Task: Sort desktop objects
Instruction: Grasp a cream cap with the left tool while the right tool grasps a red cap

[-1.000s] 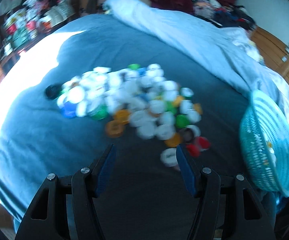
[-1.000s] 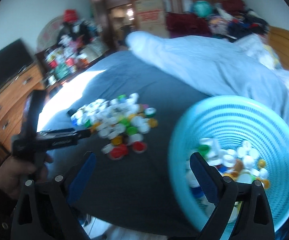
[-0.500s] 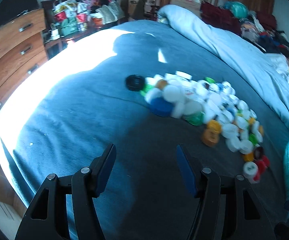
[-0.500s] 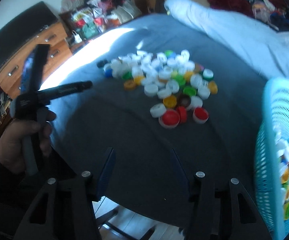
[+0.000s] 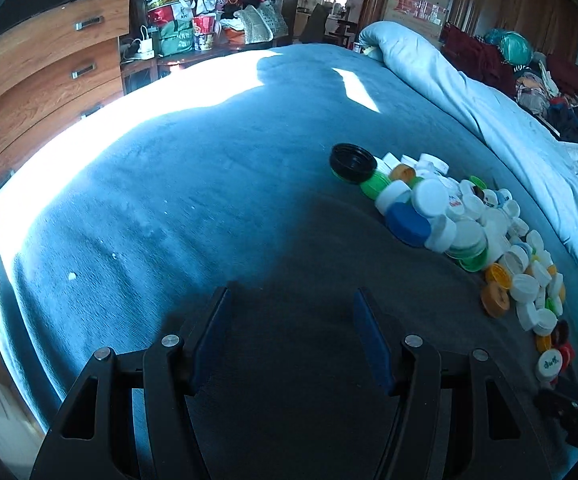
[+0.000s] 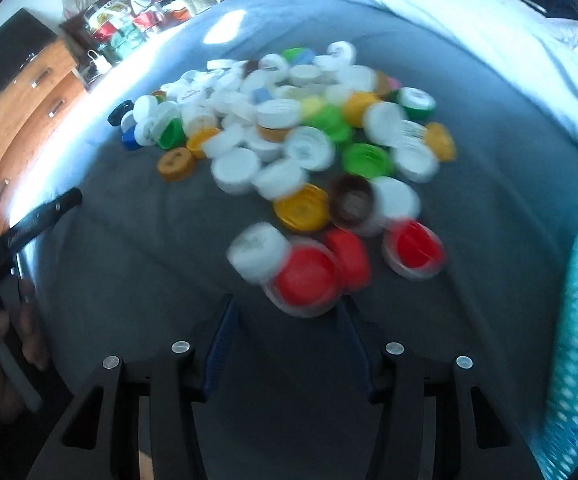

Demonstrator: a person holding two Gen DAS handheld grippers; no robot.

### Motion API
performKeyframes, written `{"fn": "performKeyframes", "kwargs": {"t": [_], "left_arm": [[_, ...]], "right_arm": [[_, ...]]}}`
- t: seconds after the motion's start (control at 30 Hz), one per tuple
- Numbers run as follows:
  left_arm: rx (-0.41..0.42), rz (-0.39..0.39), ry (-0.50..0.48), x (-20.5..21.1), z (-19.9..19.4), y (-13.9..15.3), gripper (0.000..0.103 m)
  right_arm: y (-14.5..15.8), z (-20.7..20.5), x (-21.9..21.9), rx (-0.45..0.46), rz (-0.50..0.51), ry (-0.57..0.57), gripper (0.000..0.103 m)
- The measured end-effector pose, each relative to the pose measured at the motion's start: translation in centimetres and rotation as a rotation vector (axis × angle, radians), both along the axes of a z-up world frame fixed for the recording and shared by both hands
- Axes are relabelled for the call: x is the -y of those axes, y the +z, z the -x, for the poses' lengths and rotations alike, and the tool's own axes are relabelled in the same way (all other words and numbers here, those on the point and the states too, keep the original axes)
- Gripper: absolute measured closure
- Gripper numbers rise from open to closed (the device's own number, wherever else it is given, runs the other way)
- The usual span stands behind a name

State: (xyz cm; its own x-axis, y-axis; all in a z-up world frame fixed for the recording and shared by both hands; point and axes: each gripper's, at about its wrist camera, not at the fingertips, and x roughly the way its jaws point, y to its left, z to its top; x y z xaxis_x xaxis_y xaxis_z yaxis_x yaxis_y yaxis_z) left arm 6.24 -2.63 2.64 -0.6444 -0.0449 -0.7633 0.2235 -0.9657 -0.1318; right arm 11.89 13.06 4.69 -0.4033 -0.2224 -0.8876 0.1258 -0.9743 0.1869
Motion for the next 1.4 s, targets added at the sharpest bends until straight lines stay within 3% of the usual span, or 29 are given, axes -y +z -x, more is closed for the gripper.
{"fn": "performKeyframes", "kwargs": {"t": [0.13,0.23,0.3,0.47,0.53,0.63,0.77,0.83,1.1,1.23,1.33,1.4], "left_arm": [[-0.008,-0.003,0.007,0.6,-0.1,-0.1,0.047],[-0.016,-0.005,0.011,0.7,-0.1,0.0,0.047],[-0.020,-0.009,0.016,0.7,-0.1,0.0,0.047],[-0.055,-0.016,-0.012,0.4,-0.1,0.7,0.047],[-0.083,-0.034,-0.136,-1.2,0.1,1.6,0.047],[-0.133,0.014,-0.336,-4.6,0.0,2.8,0.047],[-0.101,0.046,-0.510,-8.8,0.9,2.6,0.047],[-0.077,0.073,-0.520,-9.9,1.5,2.0,0.047],[-0.017,0.048,-0.514,-10.4,2.2,0.2,0.046],[-0.028,0.065,-0.535,-10.8,1.9,0.1,0.037],[-0.029,0.088,-0.537,-11.2,2.0,-0.1,0.037],[-0.030,0.078,-0.536,-11.0,2.0,-0.2,0.042]], "right_arm": [[2.2,1.8,4.2,-0.085,0.017,0.105,0.046],[4.1,1.8,4.8,-0.136,0.051,0.133,0.046],[4.8,1.4,4.0,-0.152,0.037,0.118,0.045],[3.4,-0.1,0.0,-0.087,-0.002,0.009,0.045],[2.8,-0.8,-1.1,-0.066,-0.005,-0.019,0.045],[1.9,-1.4,-1.9,-0.042,-0.001,-0.036,0.045],[1.9,-1.5,-2.2,-0.052,0.011,-0.040,0.042],[2.2,-1.4,-2.4,-0.068,0.010,-0.047,0.039],[1.5,-2.1,-4.0,-0.052,0.026,-0.070,0.038],[0.4,-2.0,-4.3,-0.038,0.029,-0.078,0.038],[-0.5,-1.5,-4.6,-0.037,0.019,-0.091,0.038],[-1.0,-1.1,-5.0,-0.034,0.021,-0.105,0.042]]}}
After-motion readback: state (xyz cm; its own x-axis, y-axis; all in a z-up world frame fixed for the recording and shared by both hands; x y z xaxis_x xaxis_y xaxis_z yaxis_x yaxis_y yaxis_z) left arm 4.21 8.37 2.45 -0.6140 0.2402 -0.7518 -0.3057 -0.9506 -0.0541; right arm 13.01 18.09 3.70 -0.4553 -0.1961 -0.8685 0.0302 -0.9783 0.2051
